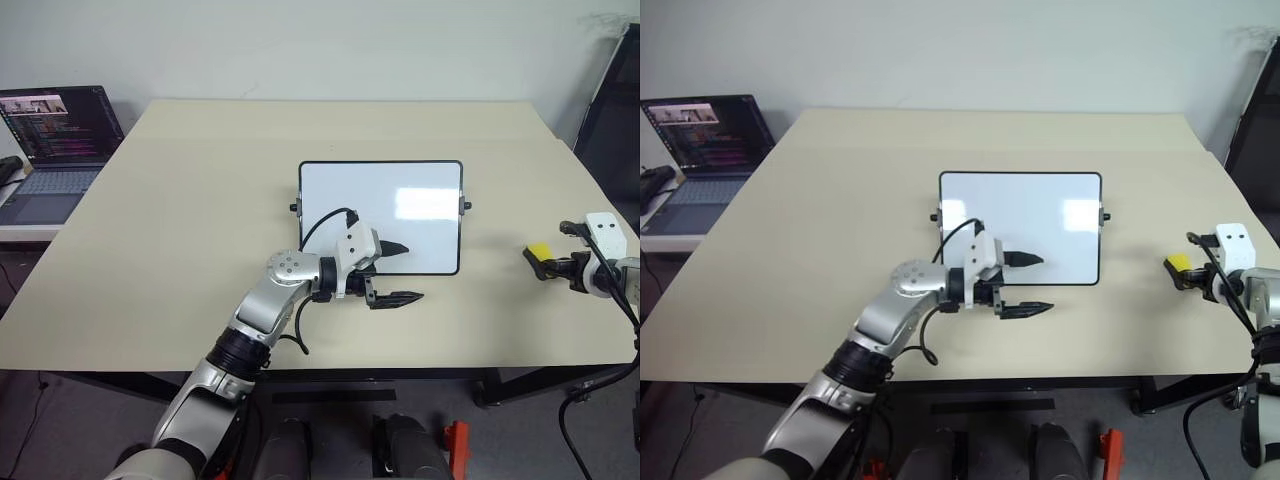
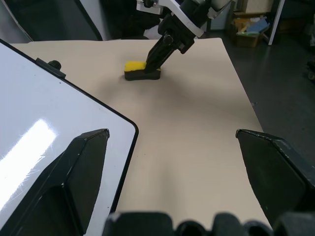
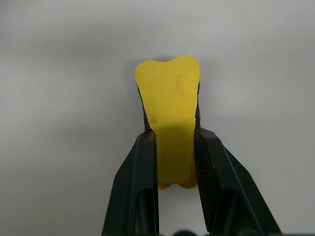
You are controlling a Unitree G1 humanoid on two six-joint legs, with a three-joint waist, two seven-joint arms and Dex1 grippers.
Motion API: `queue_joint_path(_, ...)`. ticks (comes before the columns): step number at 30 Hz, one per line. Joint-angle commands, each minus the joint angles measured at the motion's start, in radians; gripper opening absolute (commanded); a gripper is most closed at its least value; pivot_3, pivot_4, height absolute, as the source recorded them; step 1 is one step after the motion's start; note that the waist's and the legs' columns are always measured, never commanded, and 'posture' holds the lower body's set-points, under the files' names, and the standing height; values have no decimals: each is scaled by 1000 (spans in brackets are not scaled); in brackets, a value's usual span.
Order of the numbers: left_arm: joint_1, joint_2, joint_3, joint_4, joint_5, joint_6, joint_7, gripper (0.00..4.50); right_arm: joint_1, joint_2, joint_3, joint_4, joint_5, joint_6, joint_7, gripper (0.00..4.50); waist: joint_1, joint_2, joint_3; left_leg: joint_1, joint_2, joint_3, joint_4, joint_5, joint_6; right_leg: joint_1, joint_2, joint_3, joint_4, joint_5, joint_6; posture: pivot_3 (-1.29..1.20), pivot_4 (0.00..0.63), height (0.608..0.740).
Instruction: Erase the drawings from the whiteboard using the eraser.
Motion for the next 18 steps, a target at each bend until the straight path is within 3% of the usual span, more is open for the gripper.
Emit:
queue_joint_path(1,-5,1,18,-38,-5,-5,5,4500,-21,-21,-13,22,-22,12,-35,671,0,0,0,0,0,0,0,0,0,0,0,0,0,0,0,0,150,740)
queue_joint_path(18,7,0,11,-46,-2,1,9,4500,-198,82,10,218,-55,-84,-90,671,-3,0,0,0,0,0,0,0,0,0,0,0,0,3,-4,0,150,740)
